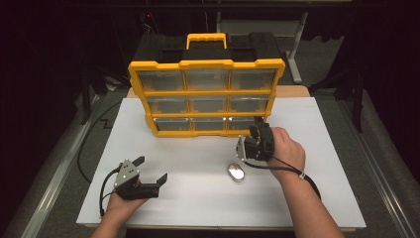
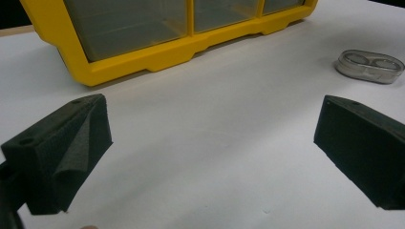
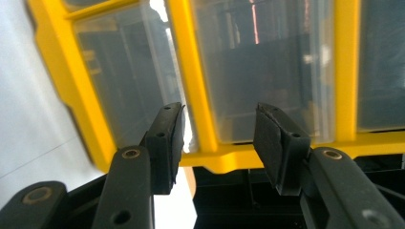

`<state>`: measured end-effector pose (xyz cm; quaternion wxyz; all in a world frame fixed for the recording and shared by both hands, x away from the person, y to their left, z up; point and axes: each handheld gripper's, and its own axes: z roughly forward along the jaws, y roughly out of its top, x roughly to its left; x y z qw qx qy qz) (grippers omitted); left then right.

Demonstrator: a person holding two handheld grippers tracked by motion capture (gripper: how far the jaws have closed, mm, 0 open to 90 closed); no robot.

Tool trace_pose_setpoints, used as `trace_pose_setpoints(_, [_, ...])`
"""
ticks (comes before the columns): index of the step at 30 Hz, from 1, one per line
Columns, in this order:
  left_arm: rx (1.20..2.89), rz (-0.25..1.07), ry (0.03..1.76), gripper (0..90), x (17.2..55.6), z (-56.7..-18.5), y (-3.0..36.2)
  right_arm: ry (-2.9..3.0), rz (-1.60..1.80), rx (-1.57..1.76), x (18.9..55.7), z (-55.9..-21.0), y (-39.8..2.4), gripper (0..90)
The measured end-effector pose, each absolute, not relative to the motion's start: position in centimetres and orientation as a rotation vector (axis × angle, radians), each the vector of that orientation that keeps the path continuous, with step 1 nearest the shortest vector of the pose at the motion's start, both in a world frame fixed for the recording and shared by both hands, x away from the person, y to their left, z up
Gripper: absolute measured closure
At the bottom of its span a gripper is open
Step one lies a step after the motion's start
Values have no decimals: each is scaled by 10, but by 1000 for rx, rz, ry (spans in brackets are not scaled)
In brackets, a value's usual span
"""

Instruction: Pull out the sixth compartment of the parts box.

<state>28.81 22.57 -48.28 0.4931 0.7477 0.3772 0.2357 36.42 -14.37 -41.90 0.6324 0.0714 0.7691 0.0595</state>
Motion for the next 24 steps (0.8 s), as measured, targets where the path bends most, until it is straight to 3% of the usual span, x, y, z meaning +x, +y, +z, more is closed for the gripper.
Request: trace_pose_setpoints(24, [1817,569,914,3,290,-483,226,1669,98,119,390,-378,-133,651])
